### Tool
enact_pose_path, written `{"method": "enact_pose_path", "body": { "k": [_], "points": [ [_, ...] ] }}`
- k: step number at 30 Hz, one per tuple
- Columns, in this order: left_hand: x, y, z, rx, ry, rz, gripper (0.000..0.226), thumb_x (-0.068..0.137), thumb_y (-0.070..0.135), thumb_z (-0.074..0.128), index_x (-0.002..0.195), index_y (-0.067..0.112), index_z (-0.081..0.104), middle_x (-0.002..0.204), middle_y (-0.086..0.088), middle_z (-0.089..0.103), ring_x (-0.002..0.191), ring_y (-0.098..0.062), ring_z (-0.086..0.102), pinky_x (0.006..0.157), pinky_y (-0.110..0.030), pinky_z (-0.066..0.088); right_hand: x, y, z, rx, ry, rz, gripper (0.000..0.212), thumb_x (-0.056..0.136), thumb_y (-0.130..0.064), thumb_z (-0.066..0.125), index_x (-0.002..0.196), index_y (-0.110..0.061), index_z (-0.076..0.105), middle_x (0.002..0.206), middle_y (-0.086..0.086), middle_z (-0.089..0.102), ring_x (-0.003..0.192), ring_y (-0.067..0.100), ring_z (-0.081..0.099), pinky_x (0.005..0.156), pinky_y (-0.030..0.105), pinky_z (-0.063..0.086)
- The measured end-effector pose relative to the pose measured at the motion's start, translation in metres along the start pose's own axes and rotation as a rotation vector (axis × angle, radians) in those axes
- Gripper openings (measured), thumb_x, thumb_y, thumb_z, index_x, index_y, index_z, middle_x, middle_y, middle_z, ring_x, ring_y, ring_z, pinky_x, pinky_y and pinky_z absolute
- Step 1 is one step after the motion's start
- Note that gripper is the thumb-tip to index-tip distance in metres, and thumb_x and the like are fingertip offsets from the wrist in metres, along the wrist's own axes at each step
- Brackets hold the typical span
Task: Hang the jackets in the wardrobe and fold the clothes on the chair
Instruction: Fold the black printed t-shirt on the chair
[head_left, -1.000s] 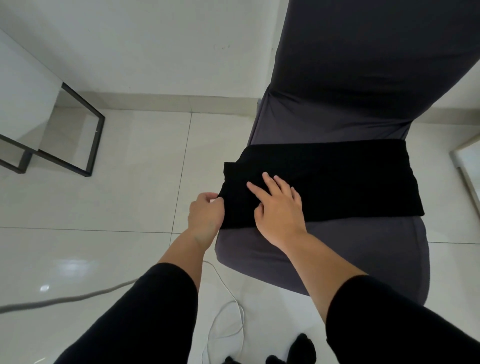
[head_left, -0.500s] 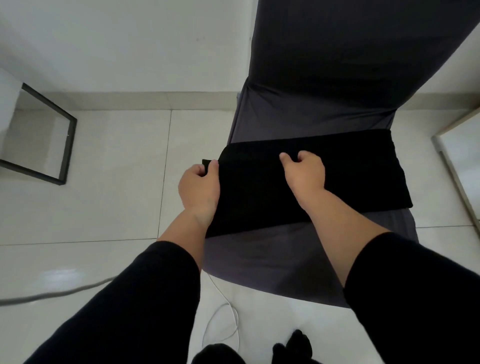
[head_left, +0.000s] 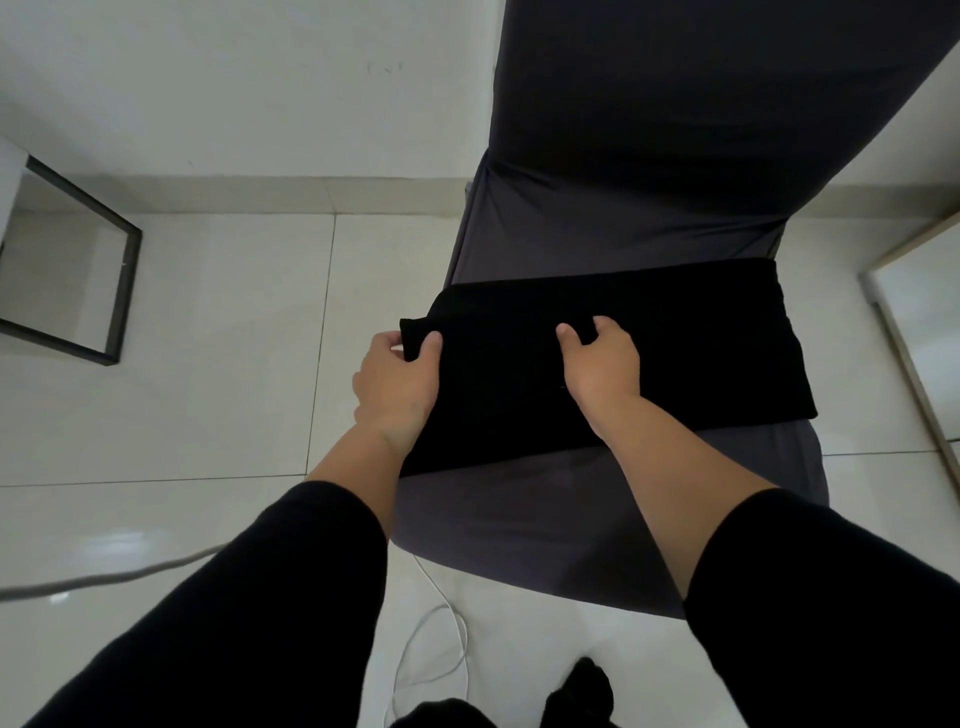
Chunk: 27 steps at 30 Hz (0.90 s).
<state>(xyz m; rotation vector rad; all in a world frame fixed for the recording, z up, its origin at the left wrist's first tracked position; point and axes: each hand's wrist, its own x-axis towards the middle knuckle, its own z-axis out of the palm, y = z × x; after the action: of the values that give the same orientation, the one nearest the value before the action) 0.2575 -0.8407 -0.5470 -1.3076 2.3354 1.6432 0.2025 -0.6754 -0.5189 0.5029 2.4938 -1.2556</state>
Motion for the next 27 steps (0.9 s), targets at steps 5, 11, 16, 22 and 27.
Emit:
{"method": "enact_pose_path", "body": {
  "k": [5,11,16,22,27],
  "points": [
    [-0.003,-0.005,0.001,0.045,0.039,-0.016,0.037,0.091,0.027,0.051,0.127,0.032,0.051,0.11,0.011,0.061,0.116,-0.022,0.049,0.093,-0.032,0.04,-0.019,0.014,0.002,-0.644,0.269,-0.246,0.054,0.088,-0.023,0.059,0.136,-0.024,0.034,0.124,0.009,0.051,0.109,0.027,0.048,0.087,0.041,0.041],
    [-0.011,-0.007,-0.002,-0.277,-0.124,-0.103,0.028,0.092,0.026,0.057,0.118,0.022,0.048,0.119,-0.001,0.06,0.105,-0.02,0.06,0.095,-0.039,0.049,-0.044,0.015,0.03,-0.711,-0.103,-0.8,0.053,0.093,-0.02,0.047,0.143,-0.034,0.037,0.156,0.002,0.025,0.144,0.023,0.017,0.117,0.042,0.009],
    [0.003,0.026,-0.009,-0.485,-0.027,-0.048,0.035,0.093,0.009,0.054,0.123,0.022,0.041,0.112,0.003,0.06,0.103,-0.018,0.06,0.092,-0.033,0.049,-0.049,0.03,0.038,-0.83,-0.281,-0.771,0.061,0.097,-0.051,0.027,0.15,-0.04,0.0,0.16,0.002,-0.015,0.145,0.022,-0.021,0.117,0.047,-0.013],
    [-0.02,-0.022,-0.027,-0.062,-0.204,-0.42,0.049,0.089,0.048,0.051,0.123,0.013,0.051,0.11,-0.002,0.059,0.103,-0.025,0.059,0.088,-0.035,0.048,-0.044,0.028,0.035,-1.076,-0.411,-0.733,0.114,0.069,-0.082,0.048,0.145,-0.038,-0.025,0.151,0.006,-0.038,0.137,0.026,-0.037,0.114,0.054,-0.017],
    [-0.032,-0.025,-0.036,-0.154,-0.12,-0.377,0.029,0.093,0.034,0.055,0.104,0.008,0.062,0.077,-0.002,0.059,0.071,-0.016,0.055,0.068,-0.028,0.045,-0.046,0.028,0.038,-1.069,-0.335,-0.733,0.09,0.08,-0.08,0.027,0.144,-0.041,-0.024,0.153,0.006,-0.033,0.139,0.028,-0.033,0.114,0.055,-0.014]
  ]
}}
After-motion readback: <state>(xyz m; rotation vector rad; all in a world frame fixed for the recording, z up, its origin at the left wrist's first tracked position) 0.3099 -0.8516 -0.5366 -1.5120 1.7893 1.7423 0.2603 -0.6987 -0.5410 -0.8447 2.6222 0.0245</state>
